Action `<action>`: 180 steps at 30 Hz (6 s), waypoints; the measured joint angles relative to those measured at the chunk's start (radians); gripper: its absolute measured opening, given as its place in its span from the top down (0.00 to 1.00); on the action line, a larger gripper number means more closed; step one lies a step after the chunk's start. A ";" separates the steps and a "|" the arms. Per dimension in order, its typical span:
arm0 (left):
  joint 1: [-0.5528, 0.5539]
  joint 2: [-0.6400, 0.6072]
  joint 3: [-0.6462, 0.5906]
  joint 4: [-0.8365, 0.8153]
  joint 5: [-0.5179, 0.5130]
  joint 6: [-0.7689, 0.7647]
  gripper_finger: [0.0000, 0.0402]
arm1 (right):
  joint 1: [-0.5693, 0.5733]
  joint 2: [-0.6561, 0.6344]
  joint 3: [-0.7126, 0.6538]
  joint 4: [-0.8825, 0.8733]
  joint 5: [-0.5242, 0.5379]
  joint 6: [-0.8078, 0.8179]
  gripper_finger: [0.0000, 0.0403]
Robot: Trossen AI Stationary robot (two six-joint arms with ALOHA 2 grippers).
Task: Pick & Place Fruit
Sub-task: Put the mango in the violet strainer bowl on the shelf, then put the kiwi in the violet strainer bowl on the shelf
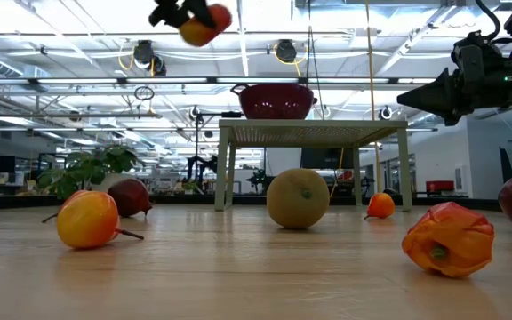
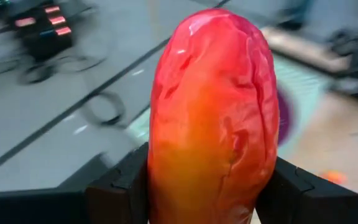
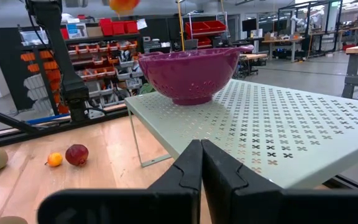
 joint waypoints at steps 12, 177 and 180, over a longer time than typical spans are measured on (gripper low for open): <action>0.042 0.001 0.000 0.201 0.547 0.015 0.48 | 0.000 0.000 0.000 0.000 0.000 0.000 1.00; -0.010 0.626 0.457 -0.064 0.002 0.072 0.29 | 0.000 0.000 0.000 0.000 0.004 -0.003 1.00; -0.005 0.588 0.457 -0.052 0.000 0.073 0.30 | 0.000 0.000 0.000 0.000 0.004 -0.003 1.00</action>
